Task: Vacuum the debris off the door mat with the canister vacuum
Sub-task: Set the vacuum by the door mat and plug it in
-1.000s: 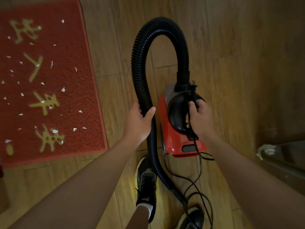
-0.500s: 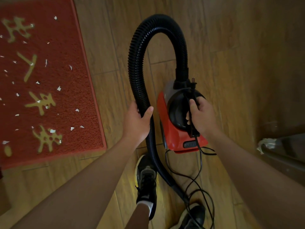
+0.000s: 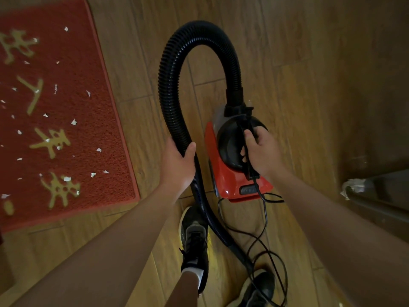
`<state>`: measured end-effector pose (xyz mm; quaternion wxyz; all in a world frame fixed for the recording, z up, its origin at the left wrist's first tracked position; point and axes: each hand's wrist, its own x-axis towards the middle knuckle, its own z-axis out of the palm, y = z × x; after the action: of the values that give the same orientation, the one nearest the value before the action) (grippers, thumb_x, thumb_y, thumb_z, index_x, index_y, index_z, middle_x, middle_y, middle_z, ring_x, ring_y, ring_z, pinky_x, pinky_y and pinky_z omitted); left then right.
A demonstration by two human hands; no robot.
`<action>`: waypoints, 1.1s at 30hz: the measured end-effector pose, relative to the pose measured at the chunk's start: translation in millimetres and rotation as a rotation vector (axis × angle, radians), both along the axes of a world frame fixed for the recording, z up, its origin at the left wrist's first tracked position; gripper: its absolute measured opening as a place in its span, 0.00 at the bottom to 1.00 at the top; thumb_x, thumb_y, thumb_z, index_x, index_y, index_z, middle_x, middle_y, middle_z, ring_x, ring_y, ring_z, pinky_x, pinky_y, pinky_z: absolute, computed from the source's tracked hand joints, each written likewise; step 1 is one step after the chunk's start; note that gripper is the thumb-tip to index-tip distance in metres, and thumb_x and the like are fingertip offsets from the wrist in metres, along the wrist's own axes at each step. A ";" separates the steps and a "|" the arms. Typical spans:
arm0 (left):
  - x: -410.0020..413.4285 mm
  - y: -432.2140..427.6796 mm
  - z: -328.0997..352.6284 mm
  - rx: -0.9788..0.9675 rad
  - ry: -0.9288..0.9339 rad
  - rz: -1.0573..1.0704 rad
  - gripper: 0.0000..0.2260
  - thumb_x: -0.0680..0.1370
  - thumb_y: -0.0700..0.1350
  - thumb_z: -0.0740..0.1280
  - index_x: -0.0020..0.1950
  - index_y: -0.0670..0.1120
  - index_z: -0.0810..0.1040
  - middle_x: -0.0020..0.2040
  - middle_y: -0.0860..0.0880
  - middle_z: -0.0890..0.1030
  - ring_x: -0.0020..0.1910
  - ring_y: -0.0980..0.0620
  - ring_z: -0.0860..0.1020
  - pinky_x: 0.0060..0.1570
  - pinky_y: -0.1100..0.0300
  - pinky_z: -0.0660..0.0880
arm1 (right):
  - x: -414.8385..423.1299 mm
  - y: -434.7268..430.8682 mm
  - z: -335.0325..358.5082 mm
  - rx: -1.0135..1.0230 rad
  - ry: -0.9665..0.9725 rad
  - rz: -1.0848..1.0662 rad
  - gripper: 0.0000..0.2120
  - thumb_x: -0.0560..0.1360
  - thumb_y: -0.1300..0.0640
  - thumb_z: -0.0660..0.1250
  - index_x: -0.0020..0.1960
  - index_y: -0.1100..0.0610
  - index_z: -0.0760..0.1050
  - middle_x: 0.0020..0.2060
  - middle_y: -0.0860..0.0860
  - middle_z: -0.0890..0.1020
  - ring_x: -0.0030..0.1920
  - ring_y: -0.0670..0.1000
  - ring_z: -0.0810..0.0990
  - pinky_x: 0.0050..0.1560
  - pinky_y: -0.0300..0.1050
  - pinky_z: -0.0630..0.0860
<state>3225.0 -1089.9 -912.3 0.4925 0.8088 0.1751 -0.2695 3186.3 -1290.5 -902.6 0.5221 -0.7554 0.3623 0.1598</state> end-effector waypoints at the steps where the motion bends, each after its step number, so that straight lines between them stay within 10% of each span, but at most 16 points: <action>1: -0.2 0.5 -0.7 0.001 0.000 0.000 0.11 0.83 0.49 0.66 0.65 0.51 0.74 0.54 0.55 0.81 0.55 0.56 0.80 0.58 0.54 0.78 | 0.1 -0.4 0.0 -0.004 0.000 0.002 0.10 0.85 0.50 0.57 0.52 0.52 0.75 0.34 0.51 0.82 0.31 0.48 0.80 0.34 0.44 0.76; 33: -19.5 15.0 18.9 0.055 -0.073 -0.008 0.07 0.84 0.49 0.65 0.61 0.53 0.71 0.50 0.56 0.78 0.48 0.61 0.77 0.42 0.68 0.70 | 14.0 -2.9 14.1 -0.113 0.010 0.000 0.12 0.84 0.49 0.60 0.64 0.54 0.72 0.50 0.48 0.78 0.50 0.48 0.78 0.41 0.39 0.74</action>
<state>3205.4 -1074.9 -893.4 0.4750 0.8320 0.1611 -0.2368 3200.3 -1293.4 -888.5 0.4768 -0.7828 0.3733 0.1429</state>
